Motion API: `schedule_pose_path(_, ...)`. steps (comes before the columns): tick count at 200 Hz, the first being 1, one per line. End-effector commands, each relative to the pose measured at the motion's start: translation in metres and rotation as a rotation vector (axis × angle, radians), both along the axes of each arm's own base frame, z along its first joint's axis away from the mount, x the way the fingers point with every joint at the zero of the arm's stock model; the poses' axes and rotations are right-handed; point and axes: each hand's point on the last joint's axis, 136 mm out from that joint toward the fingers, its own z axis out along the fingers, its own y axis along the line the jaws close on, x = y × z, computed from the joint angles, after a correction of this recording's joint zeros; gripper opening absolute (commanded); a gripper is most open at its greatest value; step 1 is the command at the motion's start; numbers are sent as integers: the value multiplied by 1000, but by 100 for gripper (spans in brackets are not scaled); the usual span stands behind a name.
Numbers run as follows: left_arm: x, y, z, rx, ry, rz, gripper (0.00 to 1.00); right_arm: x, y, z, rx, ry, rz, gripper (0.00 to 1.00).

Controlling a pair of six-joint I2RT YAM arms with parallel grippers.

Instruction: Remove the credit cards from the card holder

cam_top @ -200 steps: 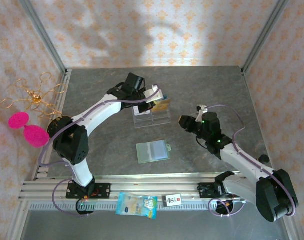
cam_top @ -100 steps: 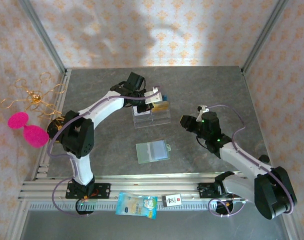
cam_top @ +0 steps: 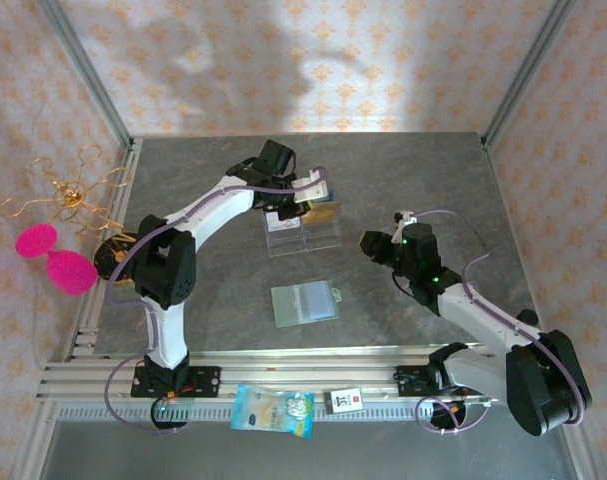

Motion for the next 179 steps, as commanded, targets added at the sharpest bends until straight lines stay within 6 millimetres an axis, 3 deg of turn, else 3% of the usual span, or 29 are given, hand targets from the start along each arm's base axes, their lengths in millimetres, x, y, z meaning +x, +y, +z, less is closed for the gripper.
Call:
schedule_pose_path(1,3,6,-9,44,16,2,0,7,-1,10,-7,-36,-7,35)
schedule_pose_path(46,4,8,-12,49,21,24,0,7,-1,13,-2,-42,-7,35)
schedule_pose_path(65,14,10,-6,40,6,102,3,6,-1,14,1,-46,-2,35)
schedule_pose_path(76,25,11,5,16,-4,184,16,6,0,14,3,-45,0,36)
schedule_pose_path(104,28,0,43,-91,5,227,25,6,2,19,11,-54,8,42)
schedule_pose_path(142,7,-8,120,-355,-79,239,36,6,0,29,15,-76,4,55)
schedule_pose_path(152,3,-4,138,-447,-104,289,55,6,-1,31,15,-87,-5,69)
schedule_pose_path(155,0,-2,141,-469,-108,298,66,6,-2,31,14,-86,-10,70)
schedule_pose_path(158,-3,0,145,-490,-116,307,86,6,-3,31,14,-86,-16,72)
schedule_pose_path(161,-4,2,150,-514,-126,320,97,6,-4,31,14,-86,-21,72)
schedule_pose_path(179,-15,24,169,-688,-185,460,99,6,-7,34,30,-97,-44,73)
